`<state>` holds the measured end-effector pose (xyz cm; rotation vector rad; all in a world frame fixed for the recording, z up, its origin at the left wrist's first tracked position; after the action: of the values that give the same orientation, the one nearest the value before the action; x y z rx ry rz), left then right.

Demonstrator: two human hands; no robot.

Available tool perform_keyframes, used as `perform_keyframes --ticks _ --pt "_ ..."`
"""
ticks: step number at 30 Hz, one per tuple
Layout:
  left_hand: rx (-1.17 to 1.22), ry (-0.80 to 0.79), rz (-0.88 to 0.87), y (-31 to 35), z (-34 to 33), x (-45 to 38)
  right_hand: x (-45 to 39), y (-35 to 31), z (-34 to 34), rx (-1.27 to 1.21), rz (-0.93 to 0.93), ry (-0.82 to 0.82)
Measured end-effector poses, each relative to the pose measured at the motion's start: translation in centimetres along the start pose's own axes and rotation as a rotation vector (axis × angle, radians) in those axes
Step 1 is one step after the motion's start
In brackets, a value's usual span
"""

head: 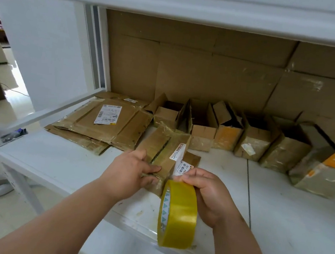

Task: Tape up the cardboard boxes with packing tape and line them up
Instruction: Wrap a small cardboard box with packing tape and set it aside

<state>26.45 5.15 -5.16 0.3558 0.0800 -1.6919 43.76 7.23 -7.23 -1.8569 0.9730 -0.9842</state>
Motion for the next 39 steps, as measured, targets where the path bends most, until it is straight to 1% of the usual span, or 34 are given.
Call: perform_keyframes --ticks 3,5,7,9,10,13,17,19,22,25,27,29,33,37,39 --pt "0.008 -0.059 -0.003 0.2 0.4 -0.1 0.4 0.0 0.1 0.007 0.025 -0.002" --pt "0.014 -0.06 0.008 0.2 1.1 0.3 0.5 0.0 0.2 0.003 0.048 0.006" --pt "0.124 0.021 0.081 0.4 2.2 1.0 0.7 0.0 0.3 -0.018 0.068 0.016" --pt "0.318 0.126 0.167 1.2 3.0 1.9 0.9 0.1 0.3 -0.031 0.083 0.025" --pt "0.394 0.142 0.193 1.8 3.0 2.2 0.9 0.1 0.3 -0.033 0.091 0.027" --pt "0.582 0.057 0.274 3.6 1.8 2.5 1.0 0.1 0.5 0.001 0.112 0.027" --pt "0.936 -0.06 0.395 4.5 0.4 2.9 1.6 -0.3 0.7 0.119 0.177 0.041" --pt "1.021 -0.118 0.412 5.0 -0.1 3.1 1.8 -0.6 0.8 0.199 0.226 0.041" --pt "1.031 -0.128 0.448 5.2 -0.3 3.1 2.4 -1.2 0.7 0.333 0.294 0.051" --pt "0.977 -0.1 0.474 5.6 0.0 3.1 3.4 -2.1 0.6 0.421 0.395 0.09" --pt "0.892 -0.064 0.459 6.1 0.5 3.2 4.2 -2.4 1.1 0.385 0.42 0.128" --pt "0.764 -0.014 0.429 6.7 1.2 3.2 4.7 -2.3 1.6 0.335 0.406 0.151" --pt "0.582 0.123 0.374 8.2 2.1 3.0 5.0 -2.5 2.2 0.292 0.367 0.142" --pt "0.536 0.295 0.352 9.3 2.6 3.7 5.4 -3.5 2.9 0.239 0.338 0.146" --pt "0.494 0.347 0.333 9.5 2.6 3.9 5.7 -3.8 3.0 0.226 0.32 0.133"
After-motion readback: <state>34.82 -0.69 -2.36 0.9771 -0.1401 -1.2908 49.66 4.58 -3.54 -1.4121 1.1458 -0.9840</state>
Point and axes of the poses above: each hand's wrist, its own x-axis away from the middle knuckle, its own z-axis out of the back of the hand, y = z × x, the point moved 8 cm from there along -x, towards the middle knuckle, and after that the axes turned 10 degrees about -x, right-handed, at the moved point
